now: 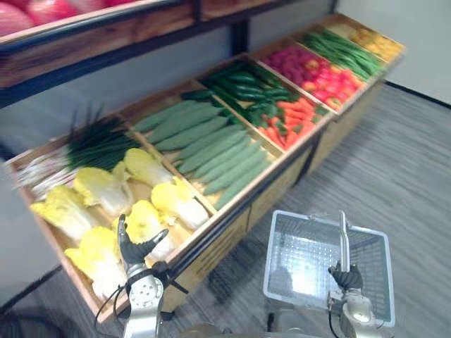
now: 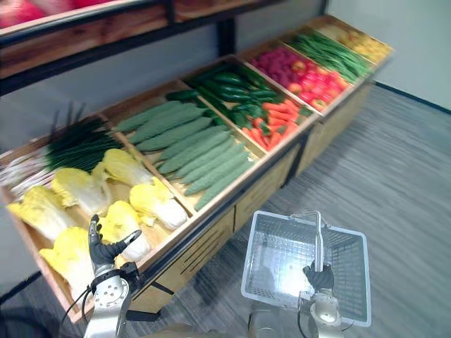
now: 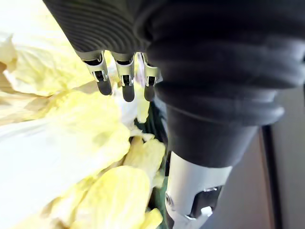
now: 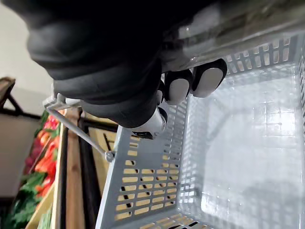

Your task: Pick vegetable in the basket

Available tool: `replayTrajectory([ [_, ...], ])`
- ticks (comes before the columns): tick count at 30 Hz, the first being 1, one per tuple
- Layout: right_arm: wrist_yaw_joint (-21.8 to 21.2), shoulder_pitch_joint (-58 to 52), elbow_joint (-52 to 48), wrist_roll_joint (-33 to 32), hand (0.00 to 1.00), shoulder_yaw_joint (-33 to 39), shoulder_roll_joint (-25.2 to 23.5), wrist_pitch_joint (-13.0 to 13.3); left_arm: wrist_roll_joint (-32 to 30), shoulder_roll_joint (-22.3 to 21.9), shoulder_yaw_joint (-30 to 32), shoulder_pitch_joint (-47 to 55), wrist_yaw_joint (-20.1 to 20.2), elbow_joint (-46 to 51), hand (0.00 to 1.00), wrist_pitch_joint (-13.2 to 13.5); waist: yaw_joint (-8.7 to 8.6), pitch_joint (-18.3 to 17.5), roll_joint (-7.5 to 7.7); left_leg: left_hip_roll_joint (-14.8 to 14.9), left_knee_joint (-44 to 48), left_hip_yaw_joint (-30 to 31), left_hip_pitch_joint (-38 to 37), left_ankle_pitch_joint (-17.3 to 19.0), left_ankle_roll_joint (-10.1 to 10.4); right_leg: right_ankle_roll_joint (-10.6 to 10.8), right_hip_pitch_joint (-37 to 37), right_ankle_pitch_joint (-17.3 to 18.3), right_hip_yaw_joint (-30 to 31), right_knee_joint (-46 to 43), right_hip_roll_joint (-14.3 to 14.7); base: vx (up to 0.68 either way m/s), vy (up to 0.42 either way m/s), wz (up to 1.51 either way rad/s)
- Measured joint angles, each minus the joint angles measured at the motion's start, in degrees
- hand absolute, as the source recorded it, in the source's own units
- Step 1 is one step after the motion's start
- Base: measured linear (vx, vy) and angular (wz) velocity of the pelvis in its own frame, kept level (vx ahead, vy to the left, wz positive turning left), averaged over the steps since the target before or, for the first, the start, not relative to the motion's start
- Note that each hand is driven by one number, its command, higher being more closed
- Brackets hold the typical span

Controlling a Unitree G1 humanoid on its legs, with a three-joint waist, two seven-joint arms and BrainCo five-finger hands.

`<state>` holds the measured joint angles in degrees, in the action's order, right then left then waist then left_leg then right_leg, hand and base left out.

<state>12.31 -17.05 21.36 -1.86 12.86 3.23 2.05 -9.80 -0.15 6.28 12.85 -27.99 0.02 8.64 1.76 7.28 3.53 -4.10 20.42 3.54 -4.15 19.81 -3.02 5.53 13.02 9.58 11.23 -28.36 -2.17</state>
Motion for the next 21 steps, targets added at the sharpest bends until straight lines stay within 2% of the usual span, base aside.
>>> replayTrajectory([
  [2, 0.1, -0.4, -1.9, -1.1, 1.00, 0.3, 0.4, 0.2, 0.0, -0.6, -0.3, 0.4, 0.1, -0.1, 0.00, 0.0, 0.71, -1.1, -2.48, 2.8, 1.6, 2.4, 2.2, 0.8, 1.3, -1.2, -0.6, 0.3, -4.3, 2.0, 0.8, 0.25, -0.242, 0.84],
  [4, 0.2, -1.3, -2.3, -1.6, 1.00, 1.6, 1.1, 0.2, 0.1, -0.8, -0.7, 0.1, 0.2, -0.1, 0.00, 0.0, 0.92, -1.2, -3.69, 4.3, 1.1, 3.8, 3.1, -0.3, 3.6, -2.3, -0.7, -0.2, -7.3, 3.0, 1.1, 0.20, -0.216, 0.73],
  [7, 0.0, -2.4, -2.6, -1.6, 1.00, 1.9, 1.6, 0.3, 0.1, -0.8, -1.0, -2.1, 0.4, -1.2, 0.00, 0.0, 0.61, -1.1, -3.78, 6.1, 0.0, 3.7, 4.0, -1.9, 6.1, -3.4, -2.2, -0.8, -10.9, 5.0, 1.1, 0.06, -0.164, 0.53],
  [9, 0.0, -2.7, -2.6, -2.1, 1.00, 1.9, 1.4, 0.3, 0.1, -0.7, -1.2, -4.1, 0.4, -2.5, 0.00, -0.1, 0.57, -1.1, -3.72, 6.6, 0.1, 2.2, 4.6, -2.6, 5.9, -3.9, -3.0, -0.8, -12.4, 6.0, 0.7, -0.05, -0.091, 0.52],
  [10, 0.0, -2.7, -2.6, -2.1, 1.00, 2.1, 1.1, 0.3, 0.0, -0.7, -1.2, -5.7, 0.3, -3.4, 0.00, -0.6, 0.22, -1.0, -3.60, 7.3, 0.0, -1.5, 5.5, -3.3, 5.8, -4.2, -3.5, -1.0, -13.8, 6.9, -0.1, -0.15, -0.053, 0.71],
  [11, 0.1, -2.6, -2.6, -2.2, 1.00, 2.7, 0.5, 0.3, -0.1, -0.7, -1.1, -6.9, 0.3, -3.9, 0.00, -0.9, -0.73, -0.5, -3.13, 9.1, -0.7, -7.9, 5.9, -3.0, 4.4, -4.4, -3.9, -1.2, -15.7, 7.6, -0.8, -0.14, -0.037, 0.72],
  [12, 0.1, -2.4, -2.5, -2.2, 1.00, 3.1, 0.0, 0.3, -0.3, -0.4, -1.0, -7.3, 0.2, -4.1, 0.00, -1.0, -0.87, -0.5, -3.45, 10.2, -0.6, -10.4, 5.7, -2.9, 3.9, -4.4, -3.9, -1.2, -16.1, 7.4, -0.9, -0.18, -0.054, 0.47],
  [13, 0.2, -2.6, -2.5, -2.2, 1.00, 3.0, -0.4, 0.3, -1.3, 0.2, -1.1, -7.6, 0.1, -4.7, 0.00, -1.4, -0.81, -0.5, -3.17, 11.4, -1.7, -14.3, 5.4, -3.8, 4.8, -4.3, -4.0, -1.2, -16.0, 7.4, -1.1, -0.10, -0.042, 0.15],
  [18, -0.3, -2.4, -2.4, -2.2, 1.00, 2.9, -0.5, 0.3, -4.0, 3.0, -1.1, -10.5, 0.3, -11.2, 0.00, -2.9, -0.98, -0.5, -3.04, 9.8, -7.3, -14.8, 5.2, -8.0, 5.4, -3.8, -3.6, -4.5, -14.9, 11.6, -1.5, -0.08, 0.011, -0.03],
  [21, -1.3, -0.1, 1.0, -2.2, 1.00, 2.7, -0.4, 1.3, -5.5, 5.6, -1.1, -13.8, 0.2, -16.8, 0.00, -3.9, -1.33, -0.2, -2.72, 9.6, -10.8, -16.0, 5.0, -10.5, 5.9, -4.0, -2.6, -6.4, -13.7, 14.0, -0.9, -0.01, -0.018, -0.22],
])
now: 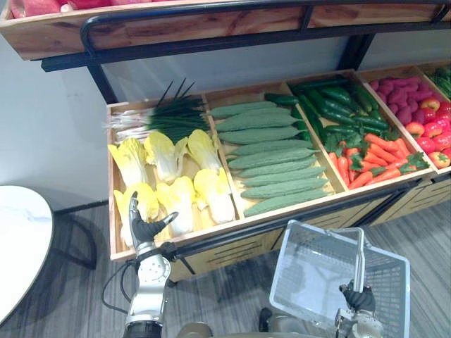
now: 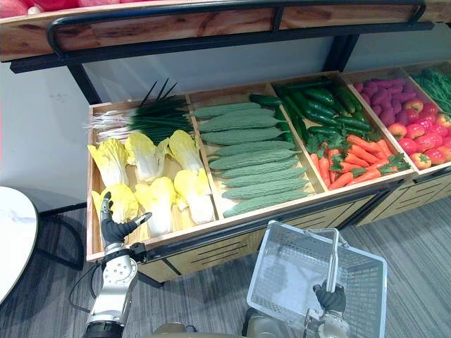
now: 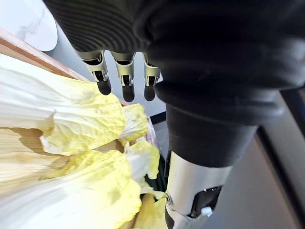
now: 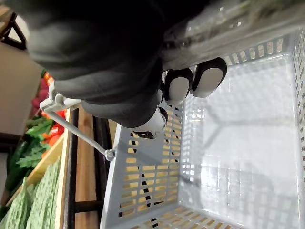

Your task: Pick vegetable in the basket

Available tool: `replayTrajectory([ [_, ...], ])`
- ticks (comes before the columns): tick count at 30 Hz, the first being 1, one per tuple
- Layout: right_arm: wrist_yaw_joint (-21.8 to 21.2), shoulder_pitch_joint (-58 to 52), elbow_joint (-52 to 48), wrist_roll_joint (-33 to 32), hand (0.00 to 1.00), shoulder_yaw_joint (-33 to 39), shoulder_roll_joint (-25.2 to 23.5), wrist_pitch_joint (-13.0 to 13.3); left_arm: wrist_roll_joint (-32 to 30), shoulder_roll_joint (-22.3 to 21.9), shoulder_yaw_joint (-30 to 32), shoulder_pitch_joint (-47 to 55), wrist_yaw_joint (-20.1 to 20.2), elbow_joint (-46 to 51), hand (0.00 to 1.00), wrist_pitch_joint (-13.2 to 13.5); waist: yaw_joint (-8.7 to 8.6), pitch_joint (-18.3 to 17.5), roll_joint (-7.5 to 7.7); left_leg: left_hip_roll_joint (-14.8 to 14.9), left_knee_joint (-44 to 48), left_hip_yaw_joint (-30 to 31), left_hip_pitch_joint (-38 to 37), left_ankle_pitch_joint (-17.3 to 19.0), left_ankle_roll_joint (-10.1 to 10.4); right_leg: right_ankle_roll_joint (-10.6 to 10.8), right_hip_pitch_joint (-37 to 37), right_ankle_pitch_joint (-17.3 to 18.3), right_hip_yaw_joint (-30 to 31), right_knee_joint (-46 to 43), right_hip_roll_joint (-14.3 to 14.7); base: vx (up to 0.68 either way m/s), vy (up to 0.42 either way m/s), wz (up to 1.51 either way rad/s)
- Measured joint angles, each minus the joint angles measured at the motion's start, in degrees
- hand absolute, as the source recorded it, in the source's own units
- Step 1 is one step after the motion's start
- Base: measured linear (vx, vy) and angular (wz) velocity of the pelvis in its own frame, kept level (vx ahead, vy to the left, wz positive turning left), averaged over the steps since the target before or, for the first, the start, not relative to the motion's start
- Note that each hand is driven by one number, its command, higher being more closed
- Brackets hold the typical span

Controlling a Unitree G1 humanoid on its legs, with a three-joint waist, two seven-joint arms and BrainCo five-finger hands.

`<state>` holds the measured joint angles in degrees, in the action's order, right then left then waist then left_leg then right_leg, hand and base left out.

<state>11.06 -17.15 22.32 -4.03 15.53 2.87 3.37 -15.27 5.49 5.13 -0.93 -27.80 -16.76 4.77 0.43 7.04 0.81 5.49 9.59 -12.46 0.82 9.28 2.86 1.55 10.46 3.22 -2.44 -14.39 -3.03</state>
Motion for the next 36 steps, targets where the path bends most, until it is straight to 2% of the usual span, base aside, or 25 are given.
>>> replayTrajectory([
  [4, -0.2, 2.2, 1.7, 0.0, 1.00, -1.3, 0.1, 0.2, -1.3, 2.2, -0.2, -5.2, -0.2, -5.0, 0.00, -1.3, -1.37, 1.3, 0.67, -0.2, -1.8, -0.8, 0.6, -1.6, 0.6, -0.6, 1.8, -1.1, 1.0, 0.6, 0.8, 0.01, -0.033, -0.18],
  [8, -0.2, 4.1, 1.7, 0.0, 1.00, -2.6, 1.3, 0.8, -1.5, 5.6, -0.7, -13.1, -0.3, -12.6, 0.00, -1.8, -2.79, 3.5, 2.10, 0.0, -2.3, -1.5, 2.2, -2.7, 0.8, -1.3, 4.4, -2.1, 1.7, 0.6, 1.3, -0.02, -0.034, -0.10],
  [13, -0.1, 4.8, 0.7, -0.7, 1.00, -3.1, 2.4, 1.9, -2.3, 8.1, -0.7, -20.9, -2.0, -19.3, 0.00, -2.3, -2.78, 6.9, 2.70, 0.5, -2.2, -3.1, 4.3, -3.2, 0.9, -1.6, 6.6, -3.6, 3.3, 1.1, 2.0, -0.09, -0.028, -0.18],
  [16, 0.0, 4.5, -1.8, -2.0, 1.00, -3.2, 2.6, 2.0, -3.7, 9.8, -0.1, -23.6, -4.0, -22.3, 0.00, -3.6, -2.79, 9.0, 2.79, 0.7, -1.6, -3.6, 4.9, -3.2, 0.9, -1.6, 7.1, -4.3, 3.9, 1.8, 2.3, -0.05, -0.015, -0.11],
  [20, 0.1, 4.2, -4.0, -2.2, 1.00, -5.1, 3.2, 2.7, -4.6, 9.9, 3.0, -24.7, -6.2, -24.4, 0.00, -5.9, -2.70, 10.0, 3.23, 1.4, -1.2, -4.8, 5.7, -3.1, 0.9, -1.6, 7.9, -5.4, 4.5, 2.6, 2.5, -0.03, -0.009, -0.09],
  [21, 0.0, 4.2, -4.6, -2.1, 1.00, -5.6, 3.2, 2.8, -4.6, 9.9, 4.3, -25.1, -6.4, -24.8, 1.00, -6.2, -2.69, 10.5, 3.46, 1.4, -1.0, -4.8, 5.8, -3.1, 0.9, -1.5, 7.9, -5.5, 4.6, 2.6, 2.6, -0.03, -0.002, -0.07],
  [26, 0.0, 4.2, -6.0, -2.2, 1.00, -6.6, 3.2, 3.0, -4.9, 9.7, 6.7, -25.6, -6.8, -25.0, 1.00, -6.1, -2.58, 11.1, 3.64, 1.4, -0.7, -4.9, 5.9, -3.1, 0.9, -1.4, 7.9, -5.6, 4.7, 2.7, 2.5, -0.01, 0.001, -0.01],
  [34, 0.0, 4.5, -5.7, -2.1, 1.00, -6.9, 3.2, 3.0, -5.2, 9.5, 6.8, -25.6, -7.0, -25.6, 1.00, -5.3, -2.54, 11.5, 3.17, 0.6, -1.7, -4.0, 5.5, -3.4, 0.8, -1.4, 7.6, -5.6, 4.4, 2.8, 2.3, 0.00, 0.006, 0.02],
  [36, 0.1, 4.7, -5.6, -2.1, 1.00, -6.9, 3.3, 3.0, -5.2, 9.4, 6.3, -25.6, -7.0, -25.4, 1.00, -4.4, -2.73, 12.1, 2.92, 0.1, -2.7, -3.3, 4.7, -4.2, 0.5, -1.2, 6.8, -5.8, 3.9, 3.5, 1.9, 0.02, 0.035, 0.14],
])
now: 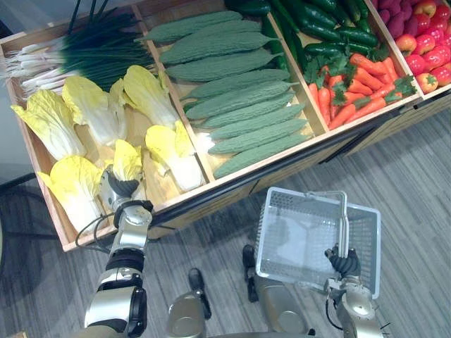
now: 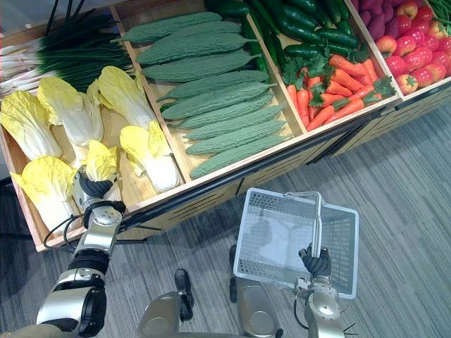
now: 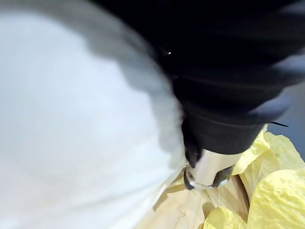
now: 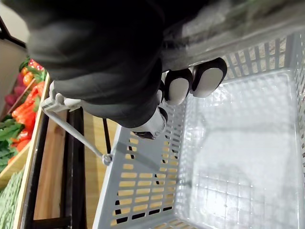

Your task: Pick vegetable in the basket

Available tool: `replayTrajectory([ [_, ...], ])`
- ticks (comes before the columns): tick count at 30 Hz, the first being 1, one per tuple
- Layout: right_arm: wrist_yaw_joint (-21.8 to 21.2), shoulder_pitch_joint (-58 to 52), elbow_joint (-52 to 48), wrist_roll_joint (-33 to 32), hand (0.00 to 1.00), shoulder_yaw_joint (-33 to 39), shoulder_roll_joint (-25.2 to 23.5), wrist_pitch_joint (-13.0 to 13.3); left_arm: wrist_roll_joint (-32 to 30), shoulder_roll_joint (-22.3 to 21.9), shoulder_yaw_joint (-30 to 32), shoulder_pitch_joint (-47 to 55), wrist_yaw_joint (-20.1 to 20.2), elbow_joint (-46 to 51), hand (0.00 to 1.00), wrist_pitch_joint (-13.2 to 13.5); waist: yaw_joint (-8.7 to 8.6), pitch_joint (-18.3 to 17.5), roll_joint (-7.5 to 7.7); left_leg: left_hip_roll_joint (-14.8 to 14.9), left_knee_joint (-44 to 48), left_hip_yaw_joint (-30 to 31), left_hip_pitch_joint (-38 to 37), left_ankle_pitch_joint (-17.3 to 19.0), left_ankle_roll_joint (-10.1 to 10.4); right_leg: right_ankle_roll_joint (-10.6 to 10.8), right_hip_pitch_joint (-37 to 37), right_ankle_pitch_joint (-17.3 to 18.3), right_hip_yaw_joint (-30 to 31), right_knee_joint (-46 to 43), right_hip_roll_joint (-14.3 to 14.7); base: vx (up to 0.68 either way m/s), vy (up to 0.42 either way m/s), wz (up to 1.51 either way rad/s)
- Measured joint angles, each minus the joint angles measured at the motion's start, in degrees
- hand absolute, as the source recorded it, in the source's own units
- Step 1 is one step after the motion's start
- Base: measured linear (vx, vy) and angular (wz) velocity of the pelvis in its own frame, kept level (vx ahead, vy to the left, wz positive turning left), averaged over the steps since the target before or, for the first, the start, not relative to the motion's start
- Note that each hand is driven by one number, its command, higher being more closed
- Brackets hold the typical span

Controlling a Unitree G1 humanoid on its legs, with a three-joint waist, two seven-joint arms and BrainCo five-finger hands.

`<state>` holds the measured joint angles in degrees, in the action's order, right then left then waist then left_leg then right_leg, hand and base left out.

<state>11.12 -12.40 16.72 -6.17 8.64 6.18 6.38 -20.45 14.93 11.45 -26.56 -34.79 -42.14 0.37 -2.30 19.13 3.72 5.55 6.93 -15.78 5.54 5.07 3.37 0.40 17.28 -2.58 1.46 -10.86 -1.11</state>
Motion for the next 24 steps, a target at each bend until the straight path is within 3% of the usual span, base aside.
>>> replayTrajectory([
  [6, 0.1, 2.2, 2.7, 0.1, 1.00, 0.7, 0.0, 0.0, 0.0, -0.8, -2.4, 3.9, 0.4, 7.3, 1.00, -0.1, -0.10, 0.4, 0.07, -0.7, -1.1, 0.3, -1.4, -0.1, -0.2, 0.7, -2.0, -0.6, 0.0, 2.1, -0.1, 0.01, 0.023, 0.02],
  [13, 0.4, 2.5, 3.4, 0.7, 1.00, 3.0, -0.3, 0.0, -0.1, -6.0, -6.0, 14.4, 1.2, 27.7, 1.00, 0.3, -0.19, 0.4, 0.02, -1.8, -2.1, 1.4, -4.1, 0.4, -0.9, 1.4, -4.5, -1.2, 1.8, 4.1, -0.4, 0.05, 0.052, -0.12],
  [17, 0.5, 3.2, 3.2, 2.0, 1.00, 4.7, -1.6, 0.0, 0.0, -8.2, -7.6, 18.8, 2.3, 36.3, 1.00, 2.3, -0.18, 0.3, -0.07, -2.1, -1.8, -0.3, -5.9, 1.7, -1.8, 1.9, -5.1, -1.5, 4.6, 4.1, 0.1, 0.01, 0.041, -0.34],
  [20, 1.1, 2.5, 1.7, 2.5, 1.00, 5.1, -2.3, -0.2, 0.2, -9.6, -8.9, 21.5, 2.9, 39.8, 1.00, 3.6, -0.21, -0.3, -0.59, -1.5, 1.0, -2.8, -6.7, 4.3, -1.8, 2.4, -5.8, -1.8, 7.5, 4.0, 0.9, -0.02, 0.049, -0.54],
  [24, 1.4, 0.0, -4.8, 3.2, 1.00, 6.3, -2.4, -0.6, 2.6, -12.9, -12.1, 24.5, 5.0, 45.3, 1.00, 5.5, -0.07, -1.7, -2.61, -0.5, 4.7, -9.0, -7.8, 7.8, -2.2, 3.8, -5.7, -2.8, 13.3, 4.1, 2.2, -0.01, 0.067, -0.74],
])
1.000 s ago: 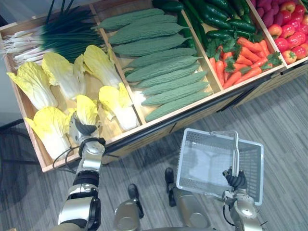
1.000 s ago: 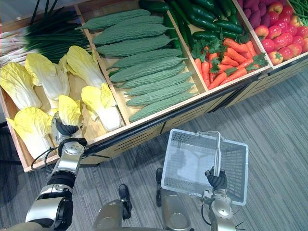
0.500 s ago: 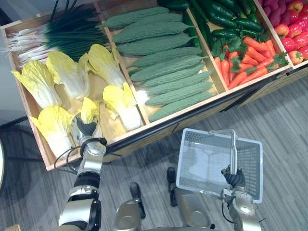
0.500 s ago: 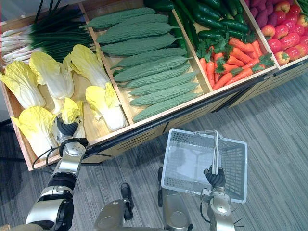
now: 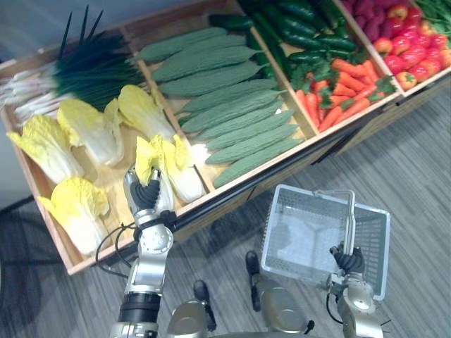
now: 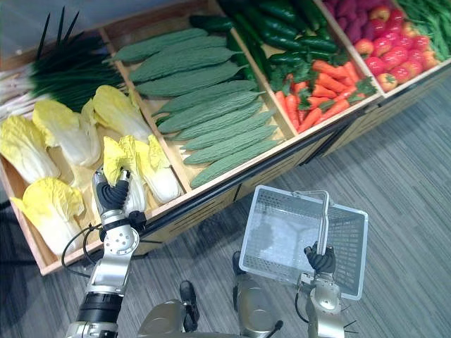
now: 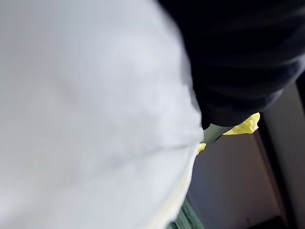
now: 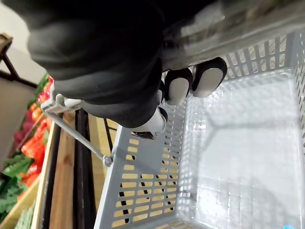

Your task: Pick vegetable in the basket

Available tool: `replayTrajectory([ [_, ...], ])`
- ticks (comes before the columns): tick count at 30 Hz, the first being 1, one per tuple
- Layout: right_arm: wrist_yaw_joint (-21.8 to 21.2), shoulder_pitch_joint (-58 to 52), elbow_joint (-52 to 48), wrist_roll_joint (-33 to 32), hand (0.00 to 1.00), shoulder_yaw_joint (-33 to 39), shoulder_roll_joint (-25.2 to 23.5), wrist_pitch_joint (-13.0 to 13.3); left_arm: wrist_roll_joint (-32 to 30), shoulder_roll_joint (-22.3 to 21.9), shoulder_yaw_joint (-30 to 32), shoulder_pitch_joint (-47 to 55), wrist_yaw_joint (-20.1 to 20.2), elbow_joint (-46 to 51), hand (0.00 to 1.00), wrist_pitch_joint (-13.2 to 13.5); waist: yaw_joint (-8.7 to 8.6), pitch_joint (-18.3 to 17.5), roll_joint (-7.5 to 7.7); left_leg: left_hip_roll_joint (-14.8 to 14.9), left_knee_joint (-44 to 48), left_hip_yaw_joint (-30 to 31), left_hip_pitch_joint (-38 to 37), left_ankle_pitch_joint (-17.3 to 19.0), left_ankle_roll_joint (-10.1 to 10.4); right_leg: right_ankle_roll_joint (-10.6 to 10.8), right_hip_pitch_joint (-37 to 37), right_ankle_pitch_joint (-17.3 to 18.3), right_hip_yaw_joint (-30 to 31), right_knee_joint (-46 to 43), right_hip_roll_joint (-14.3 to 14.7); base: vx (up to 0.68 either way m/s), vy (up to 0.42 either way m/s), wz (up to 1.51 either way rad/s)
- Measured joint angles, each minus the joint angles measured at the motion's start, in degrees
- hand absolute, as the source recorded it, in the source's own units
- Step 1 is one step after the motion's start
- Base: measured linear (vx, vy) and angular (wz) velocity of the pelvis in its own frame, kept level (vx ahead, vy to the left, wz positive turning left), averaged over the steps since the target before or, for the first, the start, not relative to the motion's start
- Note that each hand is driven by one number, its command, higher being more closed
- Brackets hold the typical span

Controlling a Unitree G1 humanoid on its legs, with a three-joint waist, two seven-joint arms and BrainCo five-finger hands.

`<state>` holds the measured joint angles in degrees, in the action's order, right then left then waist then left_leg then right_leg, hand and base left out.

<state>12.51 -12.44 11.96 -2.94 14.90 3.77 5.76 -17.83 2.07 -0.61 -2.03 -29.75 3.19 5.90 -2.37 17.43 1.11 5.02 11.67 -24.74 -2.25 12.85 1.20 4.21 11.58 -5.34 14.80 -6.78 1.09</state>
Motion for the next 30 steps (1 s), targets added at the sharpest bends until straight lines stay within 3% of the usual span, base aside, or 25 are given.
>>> replayTrajectory([
  [2, 0.0, -0.4, -3.4, 0.7, 1.00, -0.3, -0.4, 0.0, 0.4, -0.5, -1.3, 0.8, 0.9, 2.3, 1.00, 1.0, 0.02, -0.9, -0.29, 1.3, 3.7, -4.3, 0.3, 2.9, 0.0, 0.5, 0.8, -0.8, 3.2, 0.1, 1.4, -0.04, 0.079, -1.17],
  [4, 0.0, -0.3, -6.0, 1.4, 1.00, -0.4, -1.0, 0.0, 0.5, -0.6, -1.7, 0.9, 1.0, 3.6, 1.00, 1.4, -0.35, -1.9, -0.19, 2.5, 5.7, -8.1, 0.8, 4.1, -0.4, -0.6, 1.9, -0.5, 1.9, 1.5, 1.3, -0.05, 0.056, -1.02],
  [6, 0.0, 0.5, -6.9, 1.9, 1.00, -1.6, -1.2, 0.2, 0.4, -0.8, -1.5, 0.8, 1.0, 4.4, 1.00, 1.6, -0.62, -2.1, -0.29, 4.0, 5.3, -13.5, -0.3, 4.2, -0.6, -5.0, 4.2, 2.0, -16.6, -0.1, -3.5, -0.01, 0.053, -1.08],
  [8, 0.0, 1.5, -6.7, 2.5, 1.00, -2.2, -1.4, 0.2, 0.4, -0.6, -1.2, 0.9, 1.0, 4.4, 1.00, 1.6, -0.43, -2.3, -0.30, 4.7, 4.7, -17.0, -1.6, 4.2, -0.6, -7.5, 4.8, 3.8, -30.2, -3.0, -7.4, 0.04, -0.008, -1.06],
  [9, 0.0, 2.0, -6.4, 3.0, 1.00, -3.2, -1.4, 0.0, 0.4, -0.6, -0.7, 1.0, 1.0, 4.7, 1.00, 1.6, 0.03, -2.4, -0.31, 5.1, 4.6, -20.5, -3.7, 4.2, -0.6, -9.0, 4.2, 5.0, -41.3, -5.3, -10.8, 0.06, -0.041, -1.14],
  [11, -0.2, 2.0, -6.4, 3.6, 1.00, -4.8, -1.1, 0.0, 0.5, -0.8, -0.8, 1.1, 1.2, 5.3, 1.00, 1.7, -0.07, -2.6, -0.26, 5.5, 4.9, -22.4, -5.3, 4.3, -0.4, -9.5, 2.6, 2.4, -45.9, -5.2, -11.6, 0.12, -0.119, -1.10],
  [12, -0.3, 2.3, -6.3, 3.6, 1.00, -6.0, -0.6, 0.0, 0.5, -1.2, -1.2, 1.1, 1.5, 5.3, 1.00, 1.9, -0.22, -3.3, -0.84, 6.3, 5.3, -23.5, -6.3, 4.6, 0.9, -8.3, 2.8, 0.2, -44.3, -4.6, -9.8, 0.15, -0.181, -1.07],
  [14, -0.8, 2.4, -6.3, 3.6, 1.00, -7.0, 0.0, -0.1, 0.7, -1.9, -2.7, 0.8, 2.7, 5.0, 1.00, 2.1, -0.61, -4.1, -2.06, 9.1, 8.1, -24.5, -7.1, 4.8, 1.3, -8.6, 2.2, 0.8, -41.6, -3.0, -6.8, 0.17, -0.194, -1.03],
  [15, -1.5, 2.3, -6.3, 3.5, 1.00, -7.1, 0.0, -0.1, 0.9, -1.9, -3.7, 0.7, 3.6, 4.6, 1.00, 2.4, -0.82, -4.3, -2.27, 11.4, 12.2, -24.3, -7.1, 4.8, 1.3, -8.5, 1.3, 1.4, -40.5, -2.1, -5.0, 0.22, -0.222, -1.02],
  [16, -1.7, 2.2, -6.4, 3.3, 1.00, -7.4, 0.2, -0.4, 1.5, -1.9, -5.1, 0.7, 4.6, 2.9, 1.00, 3.1, -1.46, -4.5, -2.70, 16.0, 20.6, -23.5, -6.4, 4.5, 0.7, -9.0, -1.0, 1.7, -39.1, -0.4, -2.2, 0.24, -0.218, -1.00],
  [17, -1.7, 1.9, -6.4, 2.4, 1.00, -8.4, 0.9, -0.7, 2.6, -1.9, -6.2, 0.7, 5.4, 0.4, 1.00, 3.3, -1.47, -4.6, -2.83, 20.5, 29.9, -20.4, -4.9, 1.8, -3.6, -9.9, -3.8, 2.0, -37.1, 1.3, 0.5, 0.21, -0.167, -0.94],
  [18, -1.8, 1.8, -6.5, 1.8, 1.00, -8.9, 1.3, -0.7, 3.1, -1.9, -6.7, 0.8, 5.9, -0.8, 1.00, 3.3, -1.36, -4.7, -2.77, 21.7, 34.0, -17.4, -3.5, 1.1, -5.5, -10.7, -4.9, 2.2, -35.8, 1.9, 1.3, 0.21, -0.109, -1.09],
  [19, -2.3, 2.1, -7.3, 0.5, 1.00, -10.1, 1.8, -0.7, 4.4, -1.9, -8.1, 0.7, 6.3, -3.1, 1.00, 3.3, -0.92, -4.8, -3.09, 20.7, 38.5, -9.2, 0.6, 1.8, -5.1, -10.8, -5.9, 2.7, -33.3, 2.9, 2.5, 0.20, -0.023, -1.18],
  [20, -2.7, 2.1, -9.0, -0.8, 1.00, -10.9, 2.5, -0.7, 5.0, -1.9, -9.3, 0.7, 7.0, -4.6, 1.00, 3.3, -0.70, -4.9, -3.07, 16.7, 38.6, -0.3, 4.9, 3.1, -3.6, -10.9, -6.3, 2.8, -30.7, 3.3, 2.7, 0.19, 0.019, -1.23],
  [21, -2.8, 2.0, -9.8, -1.4, 1.00, -11.2, 2.6, -0.6, 5.0, -1.8, -9.9, 0.7, 7.3, -5.2, 1.00, 3.3, -0.40, -4.9, -3.05, 14.5, 37.6, 3.3, 6.7, 3.9, -2.9, -10.9, -6.5, 2.8, -29.3, 3.5, 2.7, 0.19, 0.056, -1.06],
  [24, -3.1, 2.2, -11.1, -3.8, 1.00, -13.7, 3.3, -0.6, 5.9, -1.8, -11.9, 0.3, 8.3, -8.1, 1.00, 3.3, 0.12, -4.9, -3.03, 4.1, 23.3, 18.2, 9.7, 5.3, -0.5, -10.2, -9.6, 2.2, -24.0, 5.1, 2.3, 0.20, 0.094, -0.93],
  [25, -3.4, 2.4, -11.1, -4.2, 1.00, -14.3, 3.5, -0.6, 5.9, -1.7, -12.2, -0.1, 8.4, -8.7, 1.00, 3.3, 0.19, -4.9, -3.03, 2.5, 19.4, 20.6, 9.7, 5.0, 0.0, -9.8, -9.8, 2.1, -23.0, 5.0, 2.2, 0.15, 0.132, -0.82],
  [26, -3.9, 3.0, -11.0, -5.1, 1.00, -15.5, 4.0, -0.6, 5.8, -1.2, -12.8, -1.0, 8.4, -9.7, 1.00, 3.3, 0.15, -5.0, -3.28, 0.7, 12.0, 23.5, 9.6, 2.6, 1.9, -8.7, -9.8, 1.8, -21.1, 5.0, 2.3, 0.15, 0.181, -0.97],
  [27, -4.0, 3.7, -10.6, -5.7, 1.00, -16.9, 4.0, -0.7, 5.7, -1.1, -13.1, -1.8, 8.4, -10.9, 1.00, 3.3, 0.34, -5.4, -3.53, 0.8, 8.9, 23.1, 9.2, -2.4, 1.4, -8.1, -9.6, 1.7, -18.8, 5.1, 3.0, 0.15, 0.177, -1.06],
  [30, -5.2, 3.9, -10.4, -7.9, 1.00, -20.1, 3.3, -0.8, 5.4, -0.3, -14.0, -3.2, 8.4, -13.7, 1.00, 3.1, -0.03, -6.9, -1.75, 0.0, 4.2, 18.7, 6.5, -2.9, 0.5, -6.4, -9.5, 0.5, -14.1, 6.9, 1.9, 0.13, 0.136, -0.72],
])
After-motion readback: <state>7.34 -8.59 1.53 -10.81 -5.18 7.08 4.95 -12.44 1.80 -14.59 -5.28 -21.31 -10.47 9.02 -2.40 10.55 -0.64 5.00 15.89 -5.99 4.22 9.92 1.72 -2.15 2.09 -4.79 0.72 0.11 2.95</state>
